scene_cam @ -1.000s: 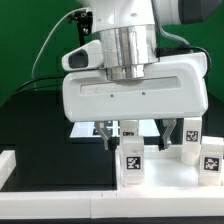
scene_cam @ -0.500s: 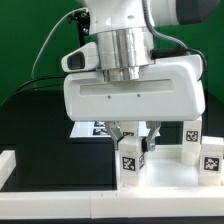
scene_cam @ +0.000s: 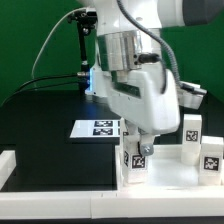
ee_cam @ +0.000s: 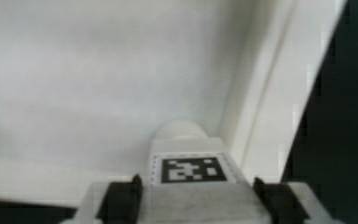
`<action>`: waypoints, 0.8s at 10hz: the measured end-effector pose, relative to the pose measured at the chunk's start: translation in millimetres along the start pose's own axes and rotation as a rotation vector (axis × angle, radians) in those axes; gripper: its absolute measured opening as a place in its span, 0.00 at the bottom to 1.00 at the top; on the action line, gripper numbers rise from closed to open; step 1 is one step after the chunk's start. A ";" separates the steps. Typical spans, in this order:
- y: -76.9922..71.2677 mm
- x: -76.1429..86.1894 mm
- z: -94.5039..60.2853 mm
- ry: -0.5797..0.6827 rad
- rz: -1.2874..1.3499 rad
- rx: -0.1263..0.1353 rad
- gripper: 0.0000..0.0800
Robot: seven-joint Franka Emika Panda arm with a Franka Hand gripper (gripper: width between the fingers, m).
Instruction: Assemble square table
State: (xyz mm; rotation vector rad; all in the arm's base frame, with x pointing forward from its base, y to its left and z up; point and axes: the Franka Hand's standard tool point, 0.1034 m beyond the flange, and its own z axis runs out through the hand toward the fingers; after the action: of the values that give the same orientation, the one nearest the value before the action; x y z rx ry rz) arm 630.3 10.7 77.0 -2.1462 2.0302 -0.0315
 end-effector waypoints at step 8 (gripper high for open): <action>-5.7 -2.3 -1.0 -0.042 -0.690 -0.027 0.80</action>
Offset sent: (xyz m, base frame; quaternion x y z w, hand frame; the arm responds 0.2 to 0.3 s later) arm 0.0000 0.0000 0.0000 0.0000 0.0000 0.0000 1.0000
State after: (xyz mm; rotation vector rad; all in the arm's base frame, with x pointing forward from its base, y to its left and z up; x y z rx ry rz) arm 635.7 13.1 79.0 -2.7173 1.1816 -0.0526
